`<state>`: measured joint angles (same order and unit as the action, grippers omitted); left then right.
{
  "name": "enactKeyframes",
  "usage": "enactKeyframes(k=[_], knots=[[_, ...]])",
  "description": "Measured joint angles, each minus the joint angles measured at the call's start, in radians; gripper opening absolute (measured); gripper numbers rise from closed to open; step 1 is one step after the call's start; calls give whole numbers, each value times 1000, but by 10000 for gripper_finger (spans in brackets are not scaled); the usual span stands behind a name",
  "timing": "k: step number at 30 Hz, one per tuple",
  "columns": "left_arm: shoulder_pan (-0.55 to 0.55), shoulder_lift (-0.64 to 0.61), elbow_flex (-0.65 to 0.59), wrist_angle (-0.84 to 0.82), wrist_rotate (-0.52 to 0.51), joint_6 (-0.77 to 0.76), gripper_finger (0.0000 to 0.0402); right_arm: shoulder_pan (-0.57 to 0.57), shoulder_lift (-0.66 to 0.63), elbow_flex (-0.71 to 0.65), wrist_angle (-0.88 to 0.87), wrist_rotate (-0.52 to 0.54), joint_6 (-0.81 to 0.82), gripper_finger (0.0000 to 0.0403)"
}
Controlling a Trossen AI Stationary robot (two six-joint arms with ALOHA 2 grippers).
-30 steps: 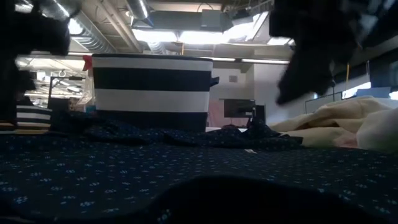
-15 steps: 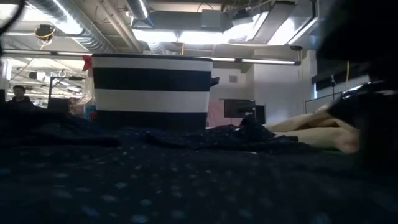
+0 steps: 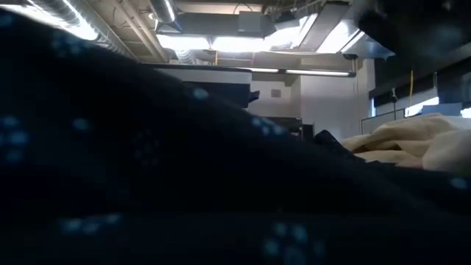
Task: Fold laundry
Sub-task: Fold the blue polo shirt
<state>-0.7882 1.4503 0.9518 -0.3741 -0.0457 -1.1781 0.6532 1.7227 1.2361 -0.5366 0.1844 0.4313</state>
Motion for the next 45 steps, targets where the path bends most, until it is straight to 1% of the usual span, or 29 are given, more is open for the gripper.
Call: enactKeyframes(k=[3,5,7,10,13,15,17,18,22,24,27,30,36,38,40,45], knots=[[51,-109,27,-200,-168,129,126,-65,-1,67,-54,140,-87,172],[82,-175,23,-305,-262,207,126,-115,-2,79,-48,164,-146,172],[120,-234,10,-367,-289,294,126,-171,-2,79,-40,150,-175,172],[185,-294,-53,-398,-276,421,126,-251,5,79,-33,136,-177,172],[248,-328,-155,-361,-270,503,126,-325,32,79,-14,145,-178,172],[280,-334,-232,-324,-223,544,126,-370,59,79,31,120,-178,172],[298,-333,-312,-269,-164,584,126,-408,90,79,83,64,-179,172],[302,-333,-346,-227,-150,587,126,-423,107,79,111,32,-180,172],[311,-333,-451,-100,-157,586,126,-456,186,79,198,-121,-230,172],[310,-334,-484,-58,-182,586,126,-462,218,79,219,-171,-260,172],[310,-332,-523,-33,-227,586,126,-465,256,78,219,-195,-313,172],[310,-331,-559,8,-239,587,126,-465,284,78,223,-196,-375,172],[310,-331,-625,141,-190,586,126,-466,320,78,224,-195,-411,171],[310,-331,-626,143,-191,590,121,-465,321,78,224,-195,-410,162],[310,-331,-626,144,-193,604,108,-465,321,78,225,-194,-404,143],[310,-331,-626,144,-178,610,45,-465,321,83,217,-185,-402,72]])
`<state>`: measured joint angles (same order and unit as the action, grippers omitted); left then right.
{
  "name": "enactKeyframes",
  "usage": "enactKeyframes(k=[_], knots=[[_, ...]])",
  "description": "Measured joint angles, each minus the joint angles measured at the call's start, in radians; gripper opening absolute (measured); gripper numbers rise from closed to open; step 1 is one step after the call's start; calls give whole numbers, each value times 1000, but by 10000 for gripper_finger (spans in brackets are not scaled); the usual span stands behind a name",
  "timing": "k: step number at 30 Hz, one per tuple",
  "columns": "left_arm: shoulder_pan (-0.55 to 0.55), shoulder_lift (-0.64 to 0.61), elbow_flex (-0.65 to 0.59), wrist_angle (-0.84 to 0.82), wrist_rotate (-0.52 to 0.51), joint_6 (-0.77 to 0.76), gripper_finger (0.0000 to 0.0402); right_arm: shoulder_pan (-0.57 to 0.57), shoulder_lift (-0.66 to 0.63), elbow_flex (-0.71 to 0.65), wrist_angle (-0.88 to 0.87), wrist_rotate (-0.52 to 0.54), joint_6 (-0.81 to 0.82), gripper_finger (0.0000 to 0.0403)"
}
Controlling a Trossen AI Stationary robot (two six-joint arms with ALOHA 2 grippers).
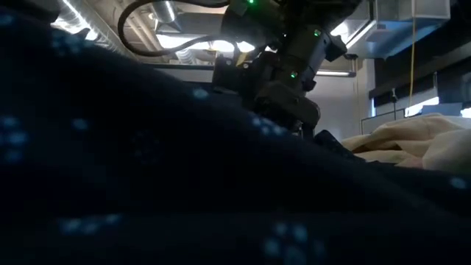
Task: Fold laundry
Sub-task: Fold the blue polo shirt
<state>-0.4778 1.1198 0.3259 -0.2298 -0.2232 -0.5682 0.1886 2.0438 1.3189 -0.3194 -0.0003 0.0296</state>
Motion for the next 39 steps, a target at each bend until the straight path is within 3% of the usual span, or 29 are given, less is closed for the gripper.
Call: enactKeyframes(k=[5,14,19,26,32,39], knots=[[0,-8,61,-82,9,-2,5,0,0,70,-95,18,-14,7],[26,-47,291,-381,-154,115,1,-18,-51,224,-278,171,-143,3],[101,-77,405,-518,-334,201,1,-69,-106,253,-402,270,-163,5],[285,-113,412,-519,-597,323,0,-241,-146,254,-451,307,-108,4],[476,-90,410,-472,-617,454,0,-391,-138,225,-412,382,-34,5],[642,-85,410,-413,-565,530,5,-528,-131,208,-350,312,198,5]])
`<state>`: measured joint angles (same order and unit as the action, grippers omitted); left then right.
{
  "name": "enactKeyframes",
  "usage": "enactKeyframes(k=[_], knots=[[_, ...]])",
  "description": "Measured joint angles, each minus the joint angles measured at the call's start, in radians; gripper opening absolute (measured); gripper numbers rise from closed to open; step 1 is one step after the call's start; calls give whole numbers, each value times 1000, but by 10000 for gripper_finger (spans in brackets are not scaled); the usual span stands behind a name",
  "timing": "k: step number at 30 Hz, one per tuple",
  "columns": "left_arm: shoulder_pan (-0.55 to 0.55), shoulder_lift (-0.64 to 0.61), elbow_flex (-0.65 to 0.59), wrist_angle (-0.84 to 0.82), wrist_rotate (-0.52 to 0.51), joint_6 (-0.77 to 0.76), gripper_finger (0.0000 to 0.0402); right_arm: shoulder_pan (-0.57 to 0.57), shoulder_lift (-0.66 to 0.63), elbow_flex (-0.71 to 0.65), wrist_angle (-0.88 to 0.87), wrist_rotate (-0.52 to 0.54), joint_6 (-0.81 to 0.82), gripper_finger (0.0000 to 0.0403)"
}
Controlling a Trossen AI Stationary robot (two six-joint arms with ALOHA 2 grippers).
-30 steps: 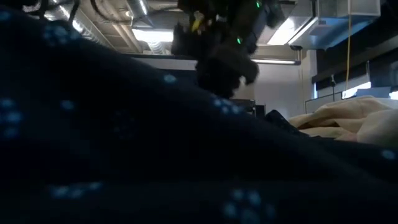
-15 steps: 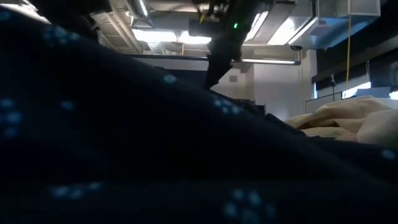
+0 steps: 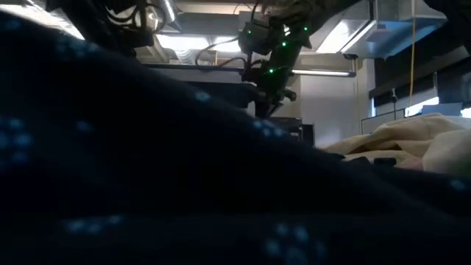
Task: Fold laundry
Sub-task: Fold the blue polo shirt
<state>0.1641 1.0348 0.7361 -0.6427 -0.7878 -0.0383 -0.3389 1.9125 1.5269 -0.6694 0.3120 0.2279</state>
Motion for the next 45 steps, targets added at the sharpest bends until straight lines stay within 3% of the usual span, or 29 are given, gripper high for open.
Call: enactKeyframes(k=[4,9,14,17,19,24,30,36,41,45], knots=[[57,-1,2,-3,26,44,37,-39,1,-2,-9,-23,38,29],[67,-1,98,-52,168,-20,90,-48,-11,51,-90,-35,18,98],[51,-3,253,-187,506,-139,126,-2,-71,124,-185,-207,-9,152],[1,-6,261,-197,715,-214,132,87,-99,114,-139,-307,-43,167],[-51,-8,233,-197,772,-277,133,165,-100,94,-125,-332,-71,172],[-204,-7,79,-161,781,-439,128,343,-97,-47,39,-282,-85,174],[-369,-6,-113,-34,772,-557,125,477,-93,-284,249,-236,95,175],[-453,15,-241,140,713,-555,125,551,-93,-442,404,-216,271,175],[-481,66,-276,153,613,-534,125,570,-93,-484,431,-212,360,175],[-485,113,-281,209,606,-481,125,574,-94,-485,437,-192,370,175]])
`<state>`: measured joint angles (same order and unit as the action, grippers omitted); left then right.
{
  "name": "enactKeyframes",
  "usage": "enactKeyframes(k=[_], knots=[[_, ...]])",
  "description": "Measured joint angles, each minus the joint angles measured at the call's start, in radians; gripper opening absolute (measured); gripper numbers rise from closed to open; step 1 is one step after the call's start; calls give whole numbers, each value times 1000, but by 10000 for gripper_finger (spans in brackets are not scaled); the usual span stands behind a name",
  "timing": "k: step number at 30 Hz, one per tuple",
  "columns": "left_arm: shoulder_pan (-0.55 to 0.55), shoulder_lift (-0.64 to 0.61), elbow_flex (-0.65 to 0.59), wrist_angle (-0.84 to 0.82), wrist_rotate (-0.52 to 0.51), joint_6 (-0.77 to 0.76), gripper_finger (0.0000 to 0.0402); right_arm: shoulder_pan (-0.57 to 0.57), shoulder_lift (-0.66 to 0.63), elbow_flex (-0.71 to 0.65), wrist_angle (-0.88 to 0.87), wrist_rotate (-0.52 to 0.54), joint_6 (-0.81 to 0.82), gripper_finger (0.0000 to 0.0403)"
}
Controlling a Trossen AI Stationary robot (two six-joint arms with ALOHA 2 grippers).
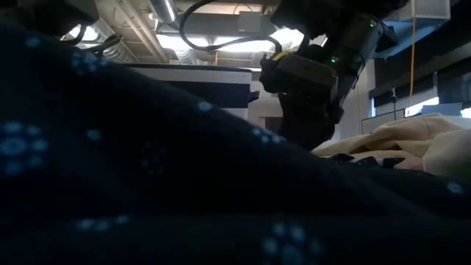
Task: Fold laundry
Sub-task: Fold the blue polo shirt
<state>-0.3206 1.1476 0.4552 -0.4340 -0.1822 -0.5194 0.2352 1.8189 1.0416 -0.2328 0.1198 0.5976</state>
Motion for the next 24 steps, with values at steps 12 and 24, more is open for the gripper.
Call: enactKeyframes(k=[12,24], knots=[[0,59,24,-158,-96,20,54,1,0,-1,-1,28,0,175],[-22,-112,365,-794,-182,52,2,1,25,-1,3,28,-4,175]])
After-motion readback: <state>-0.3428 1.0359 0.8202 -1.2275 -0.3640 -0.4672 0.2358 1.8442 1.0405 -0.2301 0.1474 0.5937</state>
